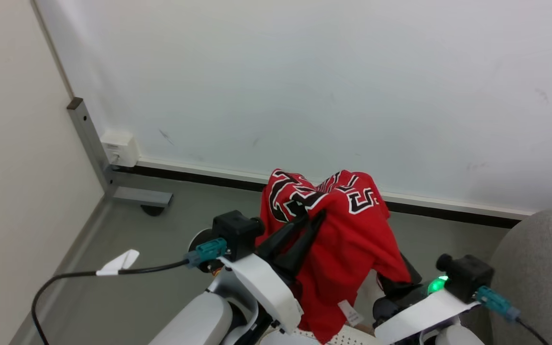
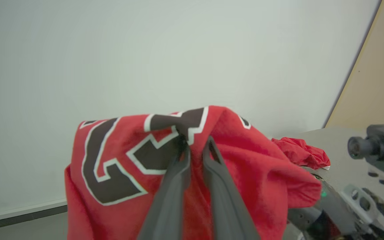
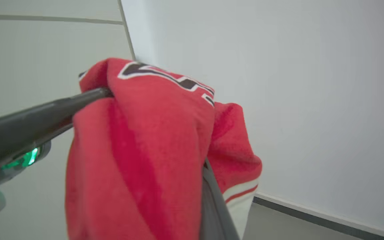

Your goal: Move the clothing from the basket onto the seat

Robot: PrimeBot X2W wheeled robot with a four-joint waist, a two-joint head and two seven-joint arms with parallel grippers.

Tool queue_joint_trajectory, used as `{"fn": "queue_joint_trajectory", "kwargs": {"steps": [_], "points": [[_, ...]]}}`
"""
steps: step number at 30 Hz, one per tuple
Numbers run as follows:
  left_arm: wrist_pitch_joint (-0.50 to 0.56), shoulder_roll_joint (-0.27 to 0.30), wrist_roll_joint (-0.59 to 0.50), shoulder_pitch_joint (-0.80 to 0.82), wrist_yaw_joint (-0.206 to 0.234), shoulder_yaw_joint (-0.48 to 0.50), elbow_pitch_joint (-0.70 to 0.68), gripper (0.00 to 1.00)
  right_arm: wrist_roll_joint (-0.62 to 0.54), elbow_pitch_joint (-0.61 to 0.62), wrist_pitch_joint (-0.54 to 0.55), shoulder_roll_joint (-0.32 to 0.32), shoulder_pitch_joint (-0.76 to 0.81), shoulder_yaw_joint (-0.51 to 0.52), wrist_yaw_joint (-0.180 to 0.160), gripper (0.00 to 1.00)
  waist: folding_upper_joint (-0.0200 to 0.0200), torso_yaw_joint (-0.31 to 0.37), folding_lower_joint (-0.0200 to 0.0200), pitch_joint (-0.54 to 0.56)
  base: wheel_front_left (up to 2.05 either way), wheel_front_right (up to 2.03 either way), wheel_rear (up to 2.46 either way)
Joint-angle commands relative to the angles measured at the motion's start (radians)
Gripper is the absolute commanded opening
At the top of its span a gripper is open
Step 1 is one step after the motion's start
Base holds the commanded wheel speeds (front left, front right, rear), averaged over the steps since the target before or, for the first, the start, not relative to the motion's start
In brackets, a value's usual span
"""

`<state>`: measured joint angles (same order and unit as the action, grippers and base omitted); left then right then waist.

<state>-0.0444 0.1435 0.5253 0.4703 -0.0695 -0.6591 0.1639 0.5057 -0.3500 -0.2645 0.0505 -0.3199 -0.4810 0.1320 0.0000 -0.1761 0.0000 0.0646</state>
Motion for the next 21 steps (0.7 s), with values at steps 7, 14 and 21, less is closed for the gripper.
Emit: {"fn": "queue_joint_trajectory", "kwargs": {"steps": [7,14,21], "points": [[0.001,-0.004,0.033,-0.038,-0.004,-0.011,-0.009,1.0,0.185,0.084,0.0,0.002,0.037,0.08,-0.002,0.0,0.0,0.091,0.0,-0.02,0.0,0.0,0.0],[-0.037,0.003,0.019,-0.05,-0.003,-0.018,-0.023,1.0,0.166,0.14,0.0,0.016,0.046,0.18,-0.002,0.0,0.0,0.261,0.0,-0.044,0.0,0.0,0.0],[-0.099,0.012,-0.009,-0.047,0.004,-0.021,-0.016,1.0,0.141,0.192,0.0,0.047,0.052,0.251,-0.002,0.0,0.0,0.472,0.0,-0.071,0.0,0.0,0.0]]}}
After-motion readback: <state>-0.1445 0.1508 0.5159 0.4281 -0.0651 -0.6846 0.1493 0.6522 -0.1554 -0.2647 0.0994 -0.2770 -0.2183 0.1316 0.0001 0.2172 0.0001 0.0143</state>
